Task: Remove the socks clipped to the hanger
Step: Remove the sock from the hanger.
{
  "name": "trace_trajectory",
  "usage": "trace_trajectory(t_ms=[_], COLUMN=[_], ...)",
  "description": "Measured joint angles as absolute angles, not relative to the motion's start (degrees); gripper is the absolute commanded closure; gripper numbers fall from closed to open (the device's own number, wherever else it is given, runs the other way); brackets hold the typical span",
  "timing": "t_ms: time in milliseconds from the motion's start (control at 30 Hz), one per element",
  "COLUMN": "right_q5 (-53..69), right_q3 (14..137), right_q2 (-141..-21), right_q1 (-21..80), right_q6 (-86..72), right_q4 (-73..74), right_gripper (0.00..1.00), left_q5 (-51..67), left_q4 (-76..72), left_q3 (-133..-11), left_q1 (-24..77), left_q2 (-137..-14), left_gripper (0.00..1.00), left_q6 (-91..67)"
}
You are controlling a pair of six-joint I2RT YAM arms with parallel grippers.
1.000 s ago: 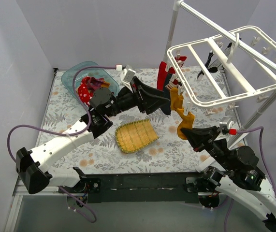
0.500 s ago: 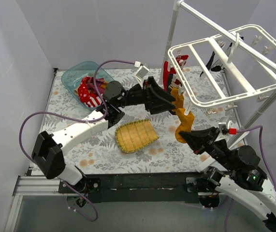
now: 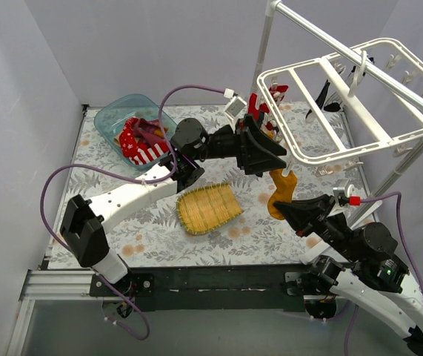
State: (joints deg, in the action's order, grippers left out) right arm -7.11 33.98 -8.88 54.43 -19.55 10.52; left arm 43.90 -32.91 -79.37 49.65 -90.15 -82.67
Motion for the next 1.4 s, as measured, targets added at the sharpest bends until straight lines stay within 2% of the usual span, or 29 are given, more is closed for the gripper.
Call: trace_trajectory(t_ms=[500, 1167, 1267, 1300, 1400], right_q5=[-7.18, -7.42, -7.57, -7.6, -7.75], right_q3=[33.98, 33.98, 33.98, 33.98, 33.98], right_q2=[-8.88, -8.99, -8.99, -8.99, -8.99], right_q1=[54.43, 54.43, 54.43, 54.43, 54.43], right_q6=[-19.53, -19.59, -19.59, -19.59, -19.59], right_q4=[10.55, 10.59, 10.61, 10.61, 10.63], right_gripper=[0.99, 0.99, 0.99, 0.99, 0.99], left_q5=[41.82, 38.17, 38.11, 38.09, 38.06], left_q4=[-28.4, -29.26, -29.8, -30.13, -30.48], left_q3=[-82.41, -82.63, -82.63, -82.63, -82.63], left_q1=[52.88, 53.98, 53.98, 53.98, 53.98], left_q2=[-92.95, -93.56, -93.56, -93.56, -93.56], left_gripper=[0.42, 0.66, 0.79, 0.89, 0.97], left_q6=[-80.29, -80.6, -80.86, -80.95, -81.08])
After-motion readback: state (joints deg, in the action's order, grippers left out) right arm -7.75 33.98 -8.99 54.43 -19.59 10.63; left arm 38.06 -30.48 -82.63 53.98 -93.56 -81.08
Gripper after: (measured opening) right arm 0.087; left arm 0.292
